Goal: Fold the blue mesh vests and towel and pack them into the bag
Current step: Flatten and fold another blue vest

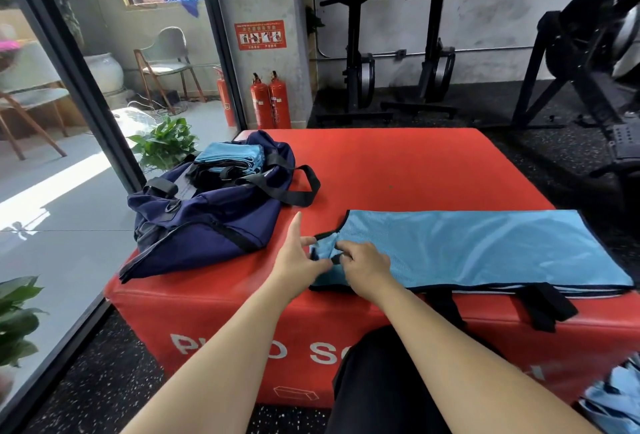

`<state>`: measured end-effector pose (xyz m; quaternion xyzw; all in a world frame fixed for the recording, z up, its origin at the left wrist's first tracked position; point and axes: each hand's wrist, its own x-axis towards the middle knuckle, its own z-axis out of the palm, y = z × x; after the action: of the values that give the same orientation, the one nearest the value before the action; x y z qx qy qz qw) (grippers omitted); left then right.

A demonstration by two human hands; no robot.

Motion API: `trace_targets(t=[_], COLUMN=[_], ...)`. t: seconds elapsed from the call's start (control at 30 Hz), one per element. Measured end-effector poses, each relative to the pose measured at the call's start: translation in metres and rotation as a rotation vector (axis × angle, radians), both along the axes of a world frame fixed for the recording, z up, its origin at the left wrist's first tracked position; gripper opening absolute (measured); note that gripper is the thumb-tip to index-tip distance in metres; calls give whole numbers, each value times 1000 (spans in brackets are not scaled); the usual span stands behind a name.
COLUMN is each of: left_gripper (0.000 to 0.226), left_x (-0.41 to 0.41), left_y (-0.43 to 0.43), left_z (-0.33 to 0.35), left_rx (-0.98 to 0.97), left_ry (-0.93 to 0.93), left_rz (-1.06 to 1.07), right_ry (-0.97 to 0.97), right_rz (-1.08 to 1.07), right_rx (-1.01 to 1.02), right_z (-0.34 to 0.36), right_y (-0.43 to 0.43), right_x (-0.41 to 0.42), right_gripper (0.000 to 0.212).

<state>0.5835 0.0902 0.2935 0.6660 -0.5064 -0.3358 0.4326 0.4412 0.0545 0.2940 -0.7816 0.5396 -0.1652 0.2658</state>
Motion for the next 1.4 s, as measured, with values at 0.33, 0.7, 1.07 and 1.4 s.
trace_targets(t=[0.33,0.7,1.07,1.4], left_gripper=[93,49,50,51], left_x=[-3,-14,-126,-161], left_y=[-2,-22,-58,-83], left_z=[-3,22,0,-2], left_rx=[98,-109,60,59], left_ry=[144,-365,-535,-598], left_rz=[-78,248,29,35], right_ry=[-135,-380,-123,-321], right_rz=[-240,-409,-562,-753], right_rx=[258,-66,-56,-280], right_z=[5,79,-9,50], right_y=[-12,-63,-76,-107], right_x=[6,-66,-233,-329], right_gripper=[48,24,40,18])
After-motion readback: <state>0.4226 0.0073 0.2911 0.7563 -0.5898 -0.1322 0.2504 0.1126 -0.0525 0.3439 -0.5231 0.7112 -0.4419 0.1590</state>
